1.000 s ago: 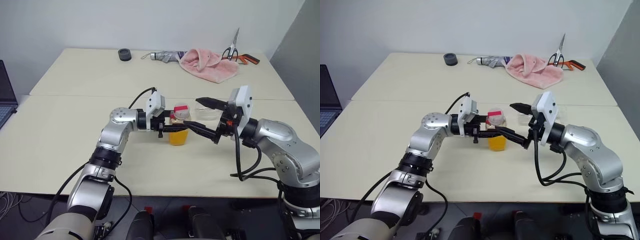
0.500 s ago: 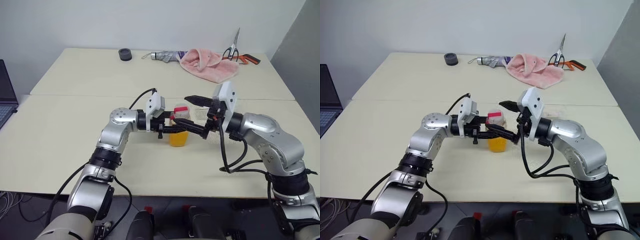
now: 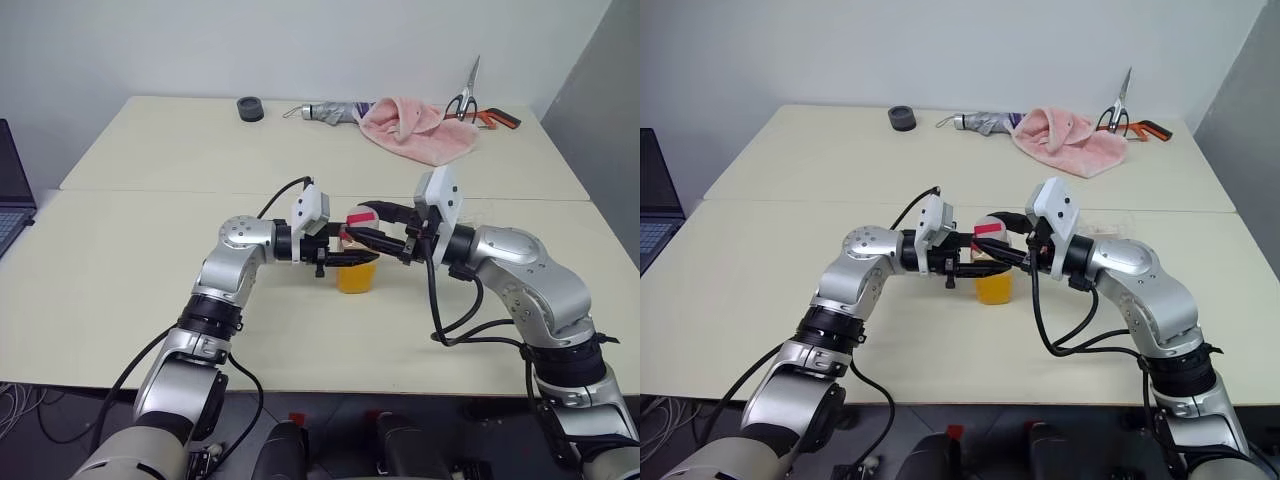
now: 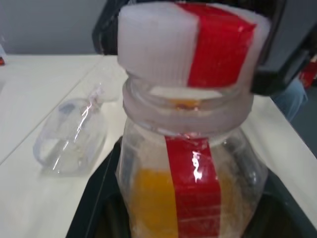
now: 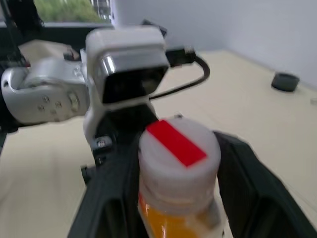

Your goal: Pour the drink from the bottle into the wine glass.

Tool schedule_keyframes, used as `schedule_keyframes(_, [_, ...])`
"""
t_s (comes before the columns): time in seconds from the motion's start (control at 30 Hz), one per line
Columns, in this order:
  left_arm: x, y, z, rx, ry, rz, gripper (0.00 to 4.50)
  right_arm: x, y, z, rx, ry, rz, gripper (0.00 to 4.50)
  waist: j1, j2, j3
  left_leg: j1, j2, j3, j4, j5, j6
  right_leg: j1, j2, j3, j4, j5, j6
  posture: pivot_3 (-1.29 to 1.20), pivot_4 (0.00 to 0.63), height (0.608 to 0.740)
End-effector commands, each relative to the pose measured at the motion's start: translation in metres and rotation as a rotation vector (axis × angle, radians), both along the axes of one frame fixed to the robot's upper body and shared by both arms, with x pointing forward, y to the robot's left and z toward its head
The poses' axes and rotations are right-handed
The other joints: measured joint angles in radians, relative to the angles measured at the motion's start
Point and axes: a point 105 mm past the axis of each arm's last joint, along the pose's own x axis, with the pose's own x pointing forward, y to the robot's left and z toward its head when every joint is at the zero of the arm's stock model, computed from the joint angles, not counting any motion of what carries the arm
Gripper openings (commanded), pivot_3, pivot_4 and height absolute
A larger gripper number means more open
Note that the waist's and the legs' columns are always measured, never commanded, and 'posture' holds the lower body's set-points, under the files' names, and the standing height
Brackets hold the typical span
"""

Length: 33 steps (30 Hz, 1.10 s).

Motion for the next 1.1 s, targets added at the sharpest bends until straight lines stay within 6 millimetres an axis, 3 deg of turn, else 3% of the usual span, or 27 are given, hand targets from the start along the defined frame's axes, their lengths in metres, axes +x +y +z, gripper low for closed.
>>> schedule_keyframes(0.03, [-0.004, -0.003, 0.017, -0.029, -0.074, -0.029, 1.85, -0.003, 0.001, 0.016, -0.005, -0.126, -0.003, 1.82, 0.000, 0.000, 0.000, 0.000, 0.000, 0.000, 0.000, 0.000, 0.000, 0.000, 0.000, 0.000, 0.000, 0.000, 0.000, 0.00, 0.150, 0.740])
schedule_keyframes(0.2, [-0.005, -0.003, 0.016, -0.030, -0.073, -0.029, 1.84, -0.004, -0.005, 0.022, 0.096, -0.120, -0.026, 1.77, 0.000, 0.000, 0.000, 0.000, 0.000, 0.000, 0.000, 0.000, 0.000, 0.000, 0.000, 0.000, 0.000, 0.000, 0.000, 0.00, 0.150, 0.740])
schedule_keyframes(0.3, [-0.005, -0.003, 0.016, -0.032, -0.072, -0.026, 1.84, -0.005, -0.017, 0.029, 0.217, -0.041, -0.040, 1.74, 0.001, 0.000, 0.000, 0.000, 0.000, 0.000, 0.000, 0.000, 0.000, 0.000, 0.000, 0.000, 0.000, 0.000, 0.000, 0.00, 0.150, 0.740])
schedule_keyframes(0.4, [-0.006, -0.002, 0.016, -0.033, -0.072, -0.018, 1.84, -0.005, -0.034, 0.026, 0.223, -0.006, -0.098, 1.74, 0.001, 0.000, 0.000, 0.000, 0.000, 0.000, 0.000, 0.000, 0.000, 0.000, -0.001, 0.000, 0.000, 0.000, 0.000, 0.00, 0.150, 0.740])
schedule_keyframes(0.53, [-0.004, 0.002, 0.016, -0.039, -0.072, 0.005, 1.84, -0.005, -0.080, -0.002, 0.148, 0.047, -0.268, 1.74, 0.005, 0.000, 0.000, -0.001, -0.001, 0.000, 0.000, 0.000, 0.000, 0.000, -0.001, 0.000, -0.001, 0.000, 0.000, 0.00, 0.150, 0.740])
schedule_keyframes(0.73, [-0.003, 0.005, 0.016, -0.043, -0.068, 0.022, 1.84, 0.007, -0.158, -0.088, -0.078, 0.137, -0.650, 1.74, 0.003, 0.000, 0.000, 0.000, -0.001, 0.001, 0.000, 0.000, 0.000, 0.000, -0.001, 0.001, 0.000, 0.000, 0.000, 0.00, 0.150, 0.740])
schedule_keyframes(0.83, [-0.003, 0.006, 0.017, -0.048, -0.067, 0.031, 1.84, 0.008, -0.173, -0.116, -0.115, 0.187, -0.727, 1.74, -0.005, 0.000, 0.000, 0.002, -0.001, 0.003, 0.000, 0.000, 0.000, 0.000, 0.000, 0.003, 0.001, 0.000, 0.000, 0.00, 0.150, 0.740])
schedule_keyframes(0.9, [-0.003, 0.008, 0.017, -0.049, -0.066, 0.035, 1.84, 0.007, -0.175, -0.123, -0.091, 0.210, -0.741, 1.74, -0.010, 0.000, 0.000, 0.002, 0.000, 0.003, 0.000, 0.000, 0.000, 0.000, 0.001, 0.004, 0.001, 0.000, 0.000, 0.00, 0.150, 0.740])
schedule_keyframes(1.1, [-0.002, 0.016, 0.020, -0.068, -0.063, 0.078, 1.84, -0.002, -0.169, -0.111, -0.008, 0.254, -0.645, 3.78, -0.010, 0.000, 0.000, 0.002, 0.000, 0.003, 0.000, 0.000, 0.000, 0.000, 0.001, 0.004, 0.001, 0.000, 0.000, 0.00, 0.150, 0.740])
